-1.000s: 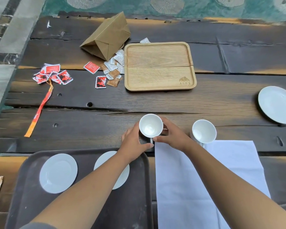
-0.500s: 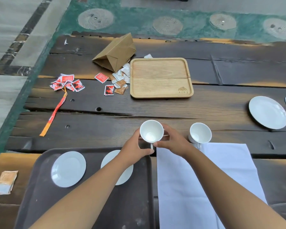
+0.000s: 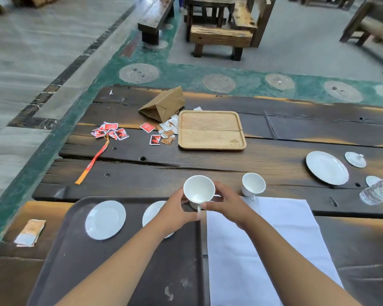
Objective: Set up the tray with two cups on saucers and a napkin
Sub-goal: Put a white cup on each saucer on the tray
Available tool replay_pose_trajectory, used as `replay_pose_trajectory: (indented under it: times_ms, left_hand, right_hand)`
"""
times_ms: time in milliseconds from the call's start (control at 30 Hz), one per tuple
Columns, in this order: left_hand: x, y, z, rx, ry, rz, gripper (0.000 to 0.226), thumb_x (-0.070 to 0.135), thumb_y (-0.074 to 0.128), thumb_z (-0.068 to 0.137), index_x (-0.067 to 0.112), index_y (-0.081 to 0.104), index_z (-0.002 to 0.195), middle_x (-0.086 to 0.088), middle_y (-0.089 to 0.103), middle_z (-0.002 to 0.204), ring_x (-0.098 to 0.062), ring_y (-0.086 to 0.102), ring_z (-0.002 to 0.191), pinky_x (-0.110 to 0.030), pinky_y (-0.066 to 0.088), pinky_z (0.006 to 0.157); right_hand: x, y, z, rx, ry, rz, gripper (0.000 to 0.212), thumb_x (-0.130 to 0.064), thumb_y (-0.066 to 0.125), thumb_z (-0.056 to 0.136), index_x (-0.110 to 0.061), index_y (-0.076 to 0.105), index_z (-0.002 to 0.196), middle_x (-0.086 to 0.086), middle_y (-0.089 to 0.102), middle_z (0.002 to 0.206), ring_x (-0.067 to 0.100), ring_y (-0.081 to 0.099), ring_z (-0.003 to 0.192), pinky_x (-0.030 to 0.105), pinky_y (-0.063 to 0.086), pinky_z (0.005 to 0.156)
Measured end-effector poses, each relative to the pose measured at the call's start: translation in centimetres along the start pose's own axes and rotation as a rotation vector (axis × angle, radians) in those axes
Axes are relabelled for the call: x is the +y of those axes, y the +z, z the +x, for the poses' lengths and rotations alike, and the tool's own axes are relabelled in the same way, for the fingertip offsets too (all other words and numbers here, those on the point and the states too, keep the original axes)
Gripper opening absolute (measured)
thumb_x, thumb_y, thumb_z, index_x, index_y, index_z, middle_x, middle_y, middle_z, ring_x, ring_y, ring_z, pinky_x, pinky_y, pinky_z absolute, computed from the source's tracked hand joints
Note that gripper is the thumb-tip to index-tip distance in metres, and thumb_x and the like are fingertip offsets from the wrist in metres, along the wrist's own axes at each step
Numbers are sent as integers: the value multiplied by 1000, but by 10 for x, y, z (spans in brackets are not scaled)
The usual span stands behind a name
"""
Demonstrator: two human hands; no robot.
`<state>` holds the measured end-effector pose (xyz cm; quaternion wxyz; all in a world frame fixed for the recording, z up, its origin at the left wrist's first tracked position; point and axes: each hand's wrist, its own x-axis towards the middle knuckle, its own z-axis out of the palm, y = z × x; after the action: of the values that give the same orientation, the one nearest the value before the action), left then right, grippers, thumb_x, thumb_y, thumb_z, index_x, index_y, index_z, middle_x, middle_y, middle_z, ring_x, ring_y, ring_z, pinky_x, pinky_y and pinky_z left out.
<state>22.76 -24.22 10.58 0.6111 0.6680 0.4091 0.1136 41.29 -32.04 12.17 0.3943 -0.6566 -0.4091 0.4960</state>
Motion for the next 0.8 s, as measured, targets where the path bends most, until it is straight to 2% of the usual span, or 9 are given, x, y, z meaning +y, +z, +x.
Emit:
replay_pose_trajectory:
  times_ms: [67, 167, 300, 400, 567, 667, 800]
  left_hand:
    - [0, 1, -13, 8, 7, 10, 80, 37, 83, 60, 45, 49, 132, 16, 60, 127, 5, 57, 118, -26, 51, 94]
    - [-4, 1, -32, -1, 0, 9, 80, 38, 84, 62, 49, 47, 132, 24, 62, 122, 9, 56, 117, -22, 48, 93]
    - [-8, 2, -52, -5, -3, 3, 75, 29, 84, 68, 48, 49, 131, 24, 63, 118, 9, 57, 114, -15, 45, 84]
    - [-11, 3, -62, 9, 8, 16, 72, 25, 84, 71, 45, 50, 131, 20, 62, 121, 3, 57, 116, -19, 47, 87]
    - [-13, 0, -73, 12, -6, -3, 64, 21, 83, 75, 43, 53, 127, 18, 62, 122, 2, 57, 117, -21, 49, 89]
    - [-13, -4, -76, 19, -5, -16, 62, 21, 83, 75, 43, 54, 126, 19, 62, 121, 4, 58, 115, -20, 49, 87]
    - [-14, -10, -81, 31, -11, -32, 62, 26, 82, 73, 41, 54, 127, 16, 60, 124, 1, 57, 118, -29, 50, 97]
  right_hand:
    - [-1, 6, -13, 4, -9, 8, 58, -26, 85, 77, -51, 60, 123, -17, 68, 124, 8, 64, 118, 27, 53, 97]
    - [-2, 15, -29, 11, 0, -8, 60, -32, 86, 72, -52, 60, 122, -16, 69, 122, 7, 66, 115, 34, 53, 101]
    - [-2, 25, -46, 14, 5, -11, 57, -35, 85, 68, -53, 64, 118, -14, 71, 119, 6, 67, 112, 33, 52, 99]
    - [-2, 31, -54, 12, 6, -17, 52, -32, 83, 69, -50, 67, 116, -13, 72, 117, 8, 66, 113, 32, 54, 97]
    - [-1, 39, -59, 3, 27, 5, 48, -27, 82, 74, -43, 68, 117, -9, 72, 117, 9, 66, 113, 38, 56, 98]
    - [-3, 43, -58, 0, 30, 17, 47, -23, 82, 78, -45, 68, 117, -10, 72, 117, 7, 67, 111, 34, 57, 95]
    - [-8, 51, -57, -9, 41, 19, 44, -22, 80, 80, -43, 68, 117, -12, 72, 115, 5, 67, 107, 23, 56, 80]
